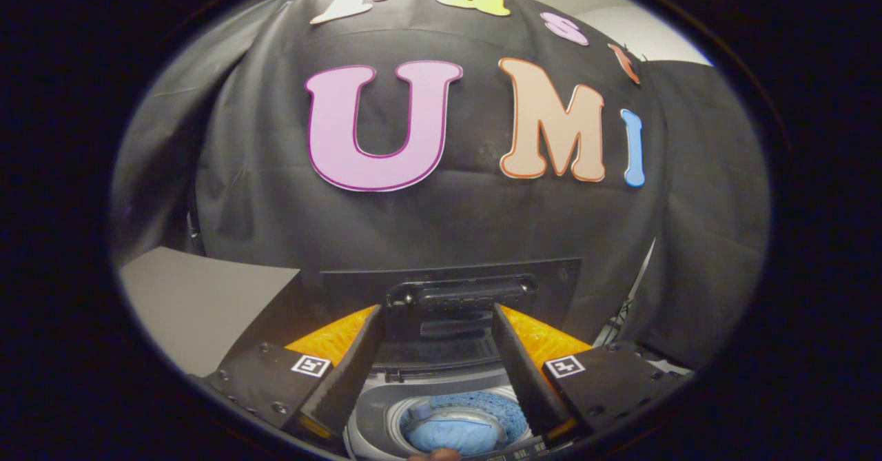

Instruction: Put the clothes into the washing machine and then close the washing machine lid.

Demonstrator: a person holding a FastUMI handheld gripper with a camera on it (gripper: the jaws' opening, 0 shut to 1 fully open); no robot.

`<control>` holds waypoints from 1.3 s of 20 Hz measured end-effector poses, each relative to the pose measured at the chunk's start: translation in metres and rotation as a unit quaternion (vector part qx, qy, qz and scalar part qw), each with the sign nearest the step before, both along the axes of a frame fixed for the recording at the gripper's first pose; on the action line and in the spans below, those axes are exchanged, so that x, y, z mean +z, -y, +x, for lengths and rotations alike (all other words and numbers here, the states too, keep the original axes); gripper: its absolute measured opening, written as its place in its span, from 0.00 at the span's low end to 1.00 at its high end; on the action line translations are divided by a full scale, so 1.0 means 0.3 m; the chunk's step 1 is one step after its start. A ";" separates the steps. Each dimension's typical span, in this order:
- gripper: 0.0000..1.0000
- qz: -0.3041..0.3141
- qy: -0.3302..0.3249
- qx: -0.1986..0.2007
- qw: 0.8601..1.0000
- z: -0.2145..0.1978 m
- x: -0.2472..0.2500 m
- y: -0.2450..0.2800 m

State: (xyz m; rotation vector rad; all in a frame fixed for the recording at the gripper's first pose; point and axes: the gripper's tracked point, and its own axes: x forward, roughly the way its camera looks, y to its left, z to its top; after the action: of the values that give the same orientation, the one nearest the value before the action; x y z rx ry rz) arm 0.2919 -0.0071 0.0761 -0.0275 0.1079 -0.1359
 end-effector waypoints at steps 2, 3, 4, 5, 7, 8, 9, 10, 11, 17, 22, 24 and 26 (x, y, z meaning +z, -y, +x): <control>0.97 -0.015 -0.001 0.005 1.000 0.008 0.032 -0.004; 0.97 -0.021 0.004 0.010 1.000 0.017 0.055 -0.011; 0.97 -0.023 0.012 0.018 1.000 0.027 0.082 -0.020; 0.97 -0.022 0.018 0.023 0.999 0.036 0.112 -0.025; 0.97 -0.009 0.028 0.021 0.999 0.059 0.172 -0.013; 0.97 0.003 0.041 0.024 0.999 0.080 0.215 -0.017; 0.97 0.013 0.054 0.028 0.998 0.104 0.257 -0.018; 0.97 0.018 0.064 0.029 0.997 0.128 0.292 -0.007; 0.97 0.019 0.073 0.027 0.997 0.152 0.322 0.008; 0.97 -0.031 0.090 0.005 0.995 0.365 0.330 0.128; 0.97 -0.017 0.023 0.056 0.998 0.566 0.182 0.113; 0.97 -0.031 -0.028 0.058 0.997 0.597 0.072 0.122; 0.97 -0.020 -0.055 0.075 0.995 0.608 0.036 0.108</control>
State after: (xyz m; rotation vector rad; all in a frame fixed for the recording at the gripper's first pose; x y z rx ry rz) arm 0.4745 -0.0394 0.0869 -0.0832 0.2127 0.0133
